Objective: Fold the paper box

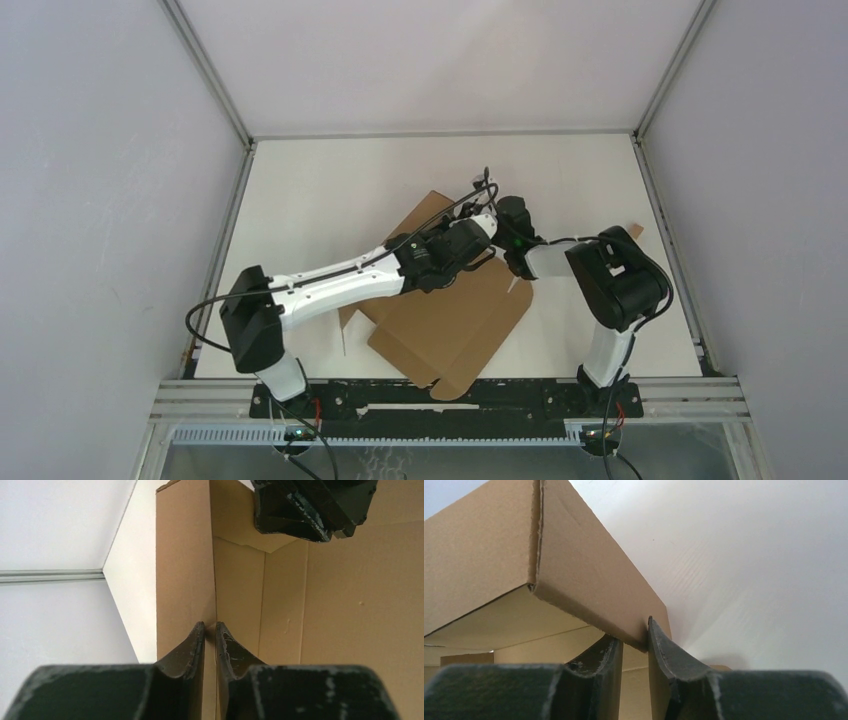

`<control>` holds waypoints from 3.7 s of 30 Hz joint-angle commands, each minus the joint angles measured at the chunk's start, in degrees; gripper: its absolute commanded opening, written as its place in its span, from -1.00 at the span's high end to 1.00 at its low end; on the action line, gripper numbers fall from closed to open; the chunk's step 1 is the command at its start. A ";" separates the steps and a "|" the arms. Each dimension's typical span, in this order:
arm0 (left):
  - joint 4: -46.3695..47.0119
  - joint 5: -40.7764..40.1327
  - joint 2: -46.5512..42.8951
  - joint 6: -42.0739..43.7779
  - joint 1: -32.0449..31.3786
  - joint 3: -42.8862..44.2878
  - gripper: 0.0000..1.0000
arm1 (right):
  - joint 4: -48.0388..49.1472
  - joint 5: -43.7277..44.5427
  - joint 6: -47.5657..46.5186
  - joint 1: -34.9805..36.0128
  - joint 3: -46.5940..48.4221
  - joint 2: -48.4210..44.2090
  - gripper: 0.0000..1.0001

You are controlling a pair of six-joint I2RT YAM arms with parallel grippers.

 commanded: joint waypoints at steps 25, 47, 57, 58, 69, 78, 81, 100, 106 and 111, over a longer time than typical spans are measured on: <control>3.24 19.43 -18.07 -14.33 0.58 -9.30 0.29 | -0.81 15.69 -7.15 9.48 -10.16 -9.93 0.72; 10.20 22.72 -28.95 -19.64 12.70 -13.25 0.25 | -3.95 24.62 -12.54 14.13 -10.10 -14.31 0.72; 16.36 31.63 -15.23 -20.08 17.63 -6.77 0.24 | -3.05 28.45 -15.47 16.82 -9.43 -14.06 0.71; 17.50 32.33 -14.66 -20.49 18.24 -7.07 0.24 | -3.13 28.83 -15.96 17.09 -9.04 -13.93 0.70; 23.52 37.55 -11.46 -21.72 23.43 -10.56 0.28 | -0.60 30.36 -18.99 17.96 -8.33 -12.83 0.65; 24.57 41.43 -8.26 -23.53 25.21 -11.38 0.32 | 4.67 31.06 -19.69 18.96 -8.33 -9.68 0.57; 25.27 42.27 -7.05 -23.99 25.23 -12.43 0.34 | 6.60 31.44 -19.71 19.31 -8.33 -8.43 0.51; 29.78 48.78 -5.85 -26.57 27.23 -18.46 0.38 | 13.91 31.87 -19.67 21.58 -5.81 -3.85 0.59; 29.86 49.61 -5.78 -26.83 27.84 -18.53 0.38 | 11.57 35.94 -21.95 22.55 -3.47 -2.56 0.72; 26.74 49.86 -4.65 -26.03 29.49 -14.81 0.38 | 10.83 38.15 -23.78 22.85 -2.41 -1.94 0.72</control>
